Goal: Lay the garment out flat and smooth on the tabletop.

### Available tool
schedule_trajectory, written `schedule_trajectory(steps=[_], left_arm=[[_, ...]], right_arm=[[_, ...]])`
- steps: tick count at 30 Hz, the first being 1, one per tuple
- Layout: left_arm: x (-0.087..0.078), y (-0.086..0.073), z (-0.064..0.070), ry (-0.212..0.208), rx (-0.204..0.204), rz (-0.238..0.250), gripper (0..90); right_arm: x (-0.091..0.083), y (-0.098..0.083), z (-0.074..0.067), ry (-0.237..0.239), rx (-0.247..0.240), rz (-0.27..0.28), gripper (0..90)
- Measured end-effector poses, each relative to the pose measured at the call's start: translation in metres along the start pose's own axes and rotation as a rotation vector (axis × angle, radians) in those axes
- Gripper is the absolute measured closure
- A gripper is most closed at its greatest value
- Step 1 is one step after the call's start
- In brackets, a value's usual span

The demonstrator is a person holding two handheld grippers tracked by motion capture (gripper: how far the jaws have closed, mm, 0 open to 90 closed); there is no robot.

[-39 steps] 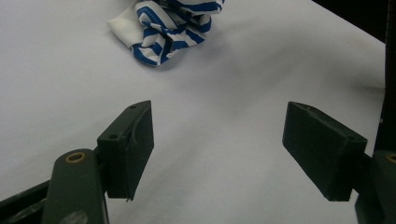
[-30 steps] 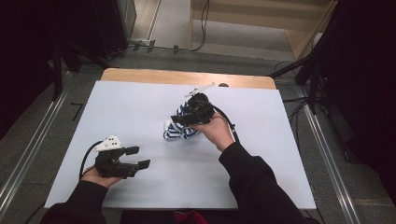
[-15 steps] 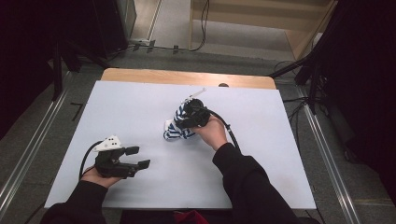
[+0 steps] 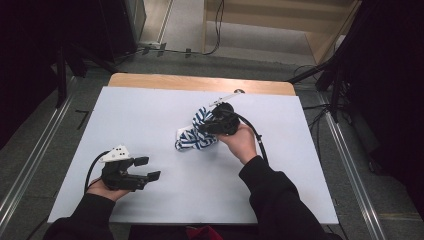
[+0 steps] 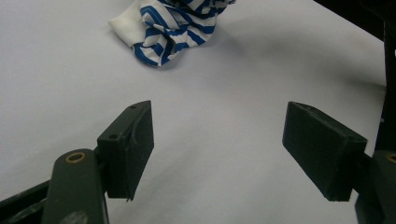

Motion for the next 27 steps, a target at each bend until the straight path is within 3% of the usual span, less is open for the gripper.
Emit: schedule_trajectory(steps=[6, 13, 27], left_arm=[[0.000, 0.000, 0.000, 0.001, 0.001, -0.002, 25.6], [0.001, 0.000, 0.001, 0.001, 0.003, -0.005, 25.6], [0.001, 0.001, 0.003, -0.003, 0.011, -0.006, 25.6]], right_arm=[[-0.026, -0.017, 0.003, 0.004, 0.011, 0.036, 67.6], [-0.042, -0.037, 0.000, 0.006, 0.012, 0.047, 67.2], [-0.057, -0.083, -0.006, 0.020, 0.044, 0.046, 67.6]])
Point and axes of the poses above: each handheld gripper's, and its own axes: x roughly forward along the jaws, y roughly out of its top, z roughly to its right, the point moved 4 cm from there along x, roughly forward along the jaws, and after that the axes turned 6 degrees about -x, right-handed, at the moved point
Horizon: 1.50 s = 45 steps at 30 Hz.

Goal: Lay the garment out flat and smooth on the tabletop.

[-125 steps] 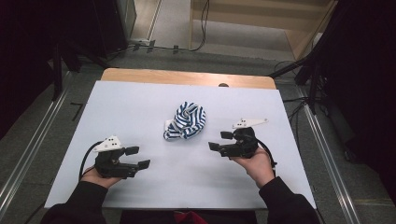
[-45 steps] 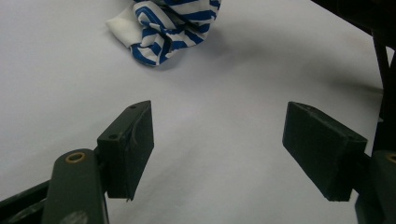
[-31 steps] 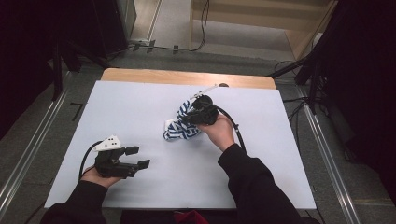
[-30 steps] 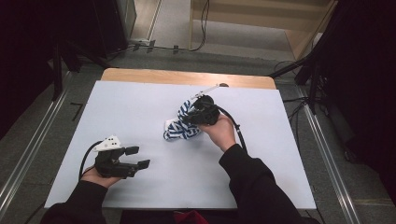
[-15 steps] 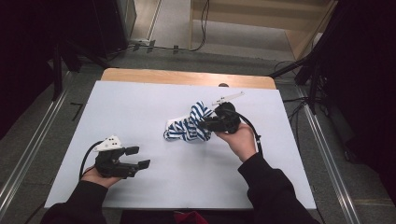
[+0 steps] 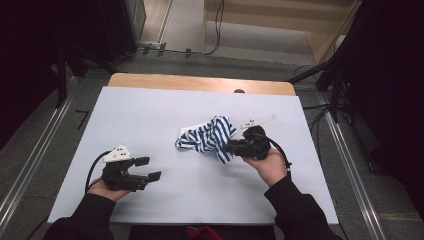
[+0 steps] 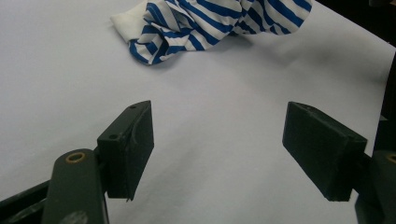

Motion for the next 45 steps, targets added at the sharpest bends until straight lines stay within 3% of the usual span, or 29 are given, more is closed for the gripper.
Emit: schedule_trajectory(steps=[9, 17, 22, 31, 36, 41, 45], left_arm=[[0.001, 0.000, 0.000, 0.004, -0.002, -0.006, 25.6], [0.001, -0.001, -0.001, 0.005, -0.003, -0.010, 25.6], [0.002, 0.000, 0.000, 0.006, -0.001, -0.009, 25.6], [0.004, 0.000, -0.001, 0.007, 0.001, -0.016, 25.6], [0.005, 0.001, 0.001, -0.004, 0.009, -0.010, 25.6], [0.005, 0.001, 0.000, 0.002, 0.006, -0.013, 25.6], [0.004, 0.001, -0.001, 0.004, 0.003, -0.011, 25.6]], right_arm=[[-0.003, -0.025, -0.002, 0.024, 0.033, -0.059, 76.7], [-0.005, -0.046, -0.007, 0.047, 0.056, -0.113, 78.5], [-0.009, -0.055, -0.004, 0.043, 0.074, -0.097, 65.2], [-0.033, -0.035, 0.011, -0.020, 0.071, 0.078, 41.9], [-0.025, -0.014, 0.029, -0.049, 0.091, 0.093, 37.7], [-0.011, -0.002, 0.048, -0.078, 0.123, 0.071, 35.6], [-0.004, 0.012, 0.058, -0.077, 0.145, 0.087, 34.9]])
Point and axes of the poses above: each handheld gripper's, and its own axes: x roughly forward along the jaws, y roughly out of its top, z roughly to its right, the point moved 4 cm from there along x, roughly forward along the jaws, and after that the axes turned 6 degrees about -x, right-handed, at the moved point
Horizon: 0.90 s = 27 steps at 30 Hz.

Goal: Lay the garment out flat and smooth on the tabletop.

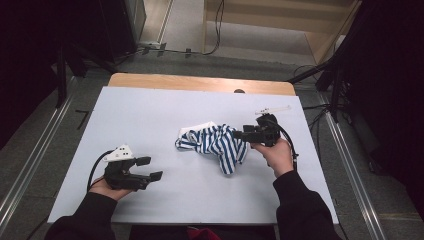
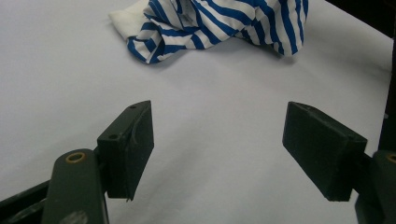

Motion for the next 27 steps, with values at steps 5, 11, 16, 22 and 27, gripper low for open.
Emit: schedule_trajectory(steps=[5, 11, 16, 22, 27], left_arm=[[0.000, 0.000, 0.000, -0.001, 0.002, -0.003, 25.6], [0.001, 0.000, 0.000, -0.001, 0.004, -0.005, 25.6], [0.001, -0.001, 0.001, -0.001, 0.002, -0.007, 25.6], [0.000, -0.001, 0.001, -0.002, 0.001, -0.002, 25.6], [0.000, -0.001, 0.001, 0.003, 0.002, -0.004, 25.6]], right_arm=[[0.013, 0.016, 0.004, -0.003, -0.013, 0.003, 34.7], [0.030, 0.012, 0.010, 0.007, 0.004, -0.029, 35.7], [0.039, 0.003, 0.012, 0.062, 0.035, -0.053, 52.4], [0.042, -0.001, 0.007, 0.080, 0.040, -0.125, 73.8], [0.029, 0.004, -0.004, 0.095, 0.003, -0.098, 78.5]])
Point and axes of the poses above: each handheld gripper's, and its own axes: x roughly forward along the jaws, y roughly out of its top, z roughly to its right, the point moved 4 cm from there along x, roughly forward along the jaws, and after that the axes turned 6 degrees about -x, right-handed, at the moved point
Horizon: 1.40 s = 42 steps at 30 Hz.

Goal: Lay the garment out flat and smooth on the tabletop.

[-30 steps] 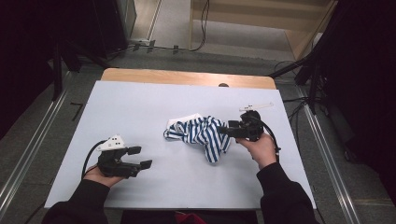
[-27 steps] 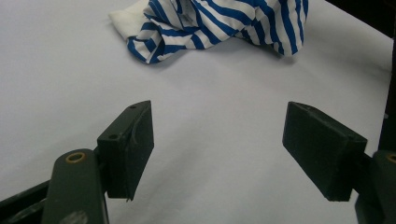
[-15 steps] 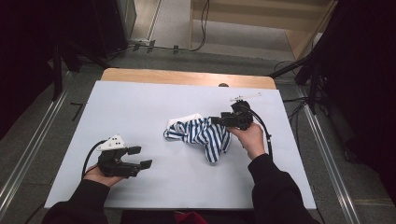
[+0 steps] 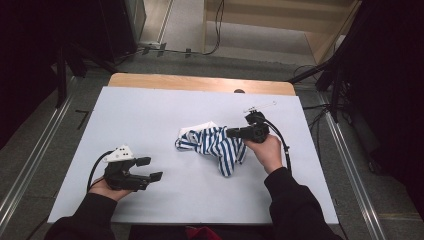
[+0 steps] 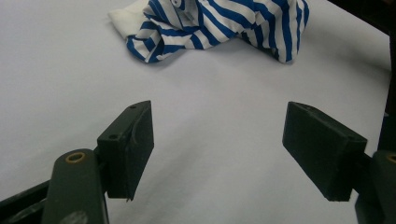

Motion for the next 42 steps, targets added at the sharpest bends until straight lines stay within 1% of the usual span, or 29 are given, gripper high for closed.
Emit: schedule_trajectory(steps=[3, 6, 7, 8, 9, 12, 14, 20, 22, 24, 31, 33, 36, 42], left_arm=[[0.000, 0.000, 0.000, -0.001, 0.000, -0.001, 25.6], [0.000, 0.000, 0.000, 0.000, 0.001, -0.001, 25.6], [0.000, 0.000, 0.000, 0.000, 0.002, 0.000, 25.6], [0.000, 0.000, 0.000, 0.001, 0.002, 0.000, 25.6], [-0.001, 0.000, 0.000, 0.002, 0.002, 0.001, 25.6], [-0.001, 0.000, 0.000, 0.004, 0.001, 0.001, 25.6], [-0.001, 0.000, -0.001, 0.004, 0.000, 0.002, 25.6], [-0.002, 0.000, 0.000, 0.004, -0.001, 0.005, 25.6], [-0.002, 0.000, 0.000, 0.006, -0.002, 0.004, 25.6], [-0.002, 0.000, -0.001, 0.007, -0.002, 0.005, 25.6], [-0.002, 0.000, -0.001, 0.007, 0.000, 0.009, 25.6], [-0.003, 0.000, -0.001, 0.007, -0.001, 0.010, 25.6], [-0.003, 0.000, -0.001, 0.008, -0.002, 0.010, 25.6], [-0.003, 0.001, -0.001, 0.010, -0.002, 0.011, 25.6]], right_arm=[[-0.008, 0.001, -0.009, -0.002, -0.029, 0.009, 78.5], [-0.014, 0.002, -0.021, 0.015, -0.051, 0.020, 78.5], [-0.016, 0.002, -0.026, 0.021, -0.059, 0.022, 78.5], [-0.018, 0.002, -0.036, 0.037, -0.074, 0.026, 78.5], [-0.018, 0.002, -0.036, 0.037, -0.074, 0.026, 78.5], [-0.020, 0.000, -0.050, 0.054, -0.110, 0.029, 78.4], [-0.021, -0.001, -0.059, 0.066, -0.125, 0.028, 78.4], [-0.020, -0.006, -0.077, 0.090, -0.164, 0.019, 78.3], [-0.019, -0.008, -0.082, 0.105, -0.163, 0.019, 78.3], [-0.015, -0.011, -0.089, 0.124, -0.172, 0.013, 78.3], [0.000, -0.018, -0.112, 0.163, -0.211, -0.021, 78.3], [0.003, -0.020, -0.118, 0.167, -0.222, -0.034, 78.3], [0.007, -0.023, -0.125, 0.178, -0.243, -0.047, 78.2], [0.021, -0.032, -0.137, 0.203, -0.267, -0.088, 78.0]])
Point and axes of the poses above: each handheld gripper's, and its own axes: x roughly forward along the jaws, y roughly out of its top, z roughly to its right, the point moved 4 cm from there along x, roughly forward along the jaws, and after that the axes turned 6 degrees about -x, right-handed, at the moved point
